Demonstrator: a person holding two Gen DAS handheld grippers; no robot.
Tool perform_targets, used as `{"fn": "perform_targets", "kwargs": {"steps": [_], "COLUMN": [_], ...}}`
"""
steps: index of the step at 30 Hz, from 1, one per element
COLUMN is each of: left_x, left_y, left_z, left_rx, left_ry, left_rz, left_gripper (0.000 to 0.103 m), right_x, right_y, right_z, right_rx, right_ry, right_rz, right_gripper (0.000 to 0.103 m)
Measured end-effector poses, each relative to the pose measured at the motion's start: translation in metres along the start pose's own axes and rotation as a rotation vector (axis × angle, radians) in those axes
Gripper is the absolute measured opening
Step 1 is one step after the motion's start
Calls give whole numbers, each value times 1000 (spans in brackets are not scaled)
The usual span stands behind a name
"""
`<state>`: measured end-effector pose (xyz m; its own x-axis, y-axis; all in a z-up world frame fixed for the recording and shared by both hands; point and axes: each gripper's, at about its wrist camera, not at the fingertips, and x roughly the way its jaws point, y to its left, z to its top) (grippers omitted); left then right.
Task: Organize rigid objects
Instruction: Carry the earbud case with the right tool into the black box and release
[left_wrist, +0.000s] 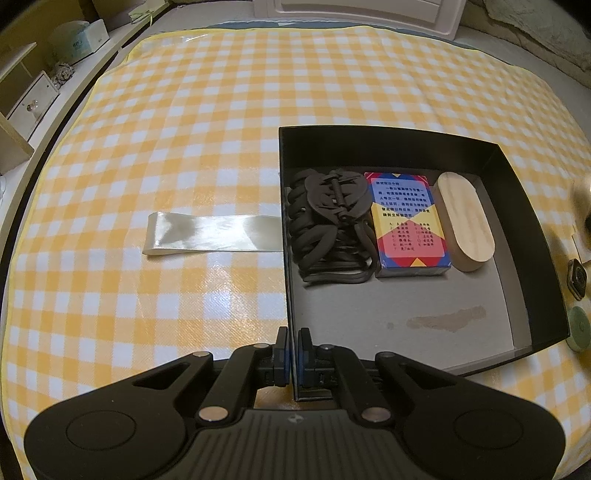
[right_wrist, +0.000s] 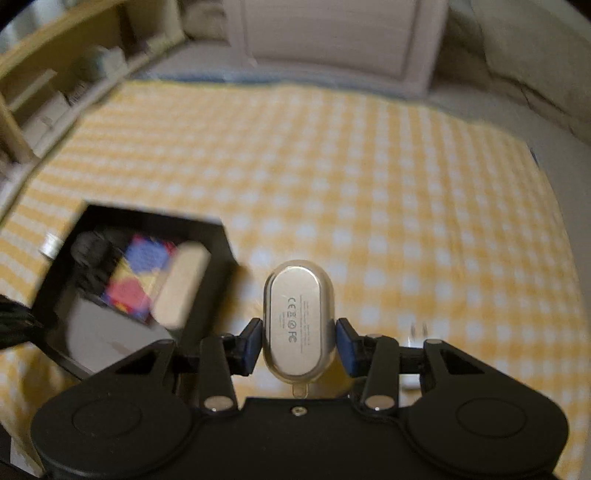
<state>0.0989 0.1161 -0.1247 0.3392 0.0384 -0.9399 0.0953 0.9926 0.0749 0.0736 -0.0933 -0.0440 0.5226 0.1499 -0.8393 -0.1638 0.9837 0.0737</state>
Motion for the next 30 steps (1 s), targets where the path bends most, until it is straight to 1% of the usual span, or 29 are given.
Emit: {"fn": "perform_targets", "kwargs": {"steps": [2,4,8,12,15,17,20,22,24,25,28,30], "left_x": [0,-1,-1,-3,-5,-6,-8,-9,-10,-11,-12,-13], "left_y": [0,-1,-1,-2,-3,-2,3,6,9,10,13,12], "left_z": [0,1,0,-2,-5,-6,-6,-5,-6,-6,-8,-9], "left_rx": [0,-2,0,-7,-3,-5,-11,-13,-11,-12,-11,-11], "left_ry": [0,0,2,2,5,6,7,7,8,7,6,6], "left_rz": [0,-4,-12,-11,-19,-25,-37,-47,-54,-56,-60,-60], "left_gripper": [4,4,5,6,6,7,7,8,8,8,8,9], "right_x": [-6,-6,8,29,48,60,69,69,71,71,79,85], "right_y": [8,20,47,85,111,127,140,145,151,150,149,148], "right_z": [8,16,26,23,20,18,15,14,14,14,16,16], "right_rx": [1,8,43,16,0,-23,-61,-137,-218,-237,-245,-248], "right_ry": [-18,-14,56,133,188,214,242,251,242,240,265,291], "right_rz": [49,103,220,283,302,300,313,339,345,348,350,365], "right_gripper": [44,44,44,44,44,44,44,44,44,44,44,44]}}
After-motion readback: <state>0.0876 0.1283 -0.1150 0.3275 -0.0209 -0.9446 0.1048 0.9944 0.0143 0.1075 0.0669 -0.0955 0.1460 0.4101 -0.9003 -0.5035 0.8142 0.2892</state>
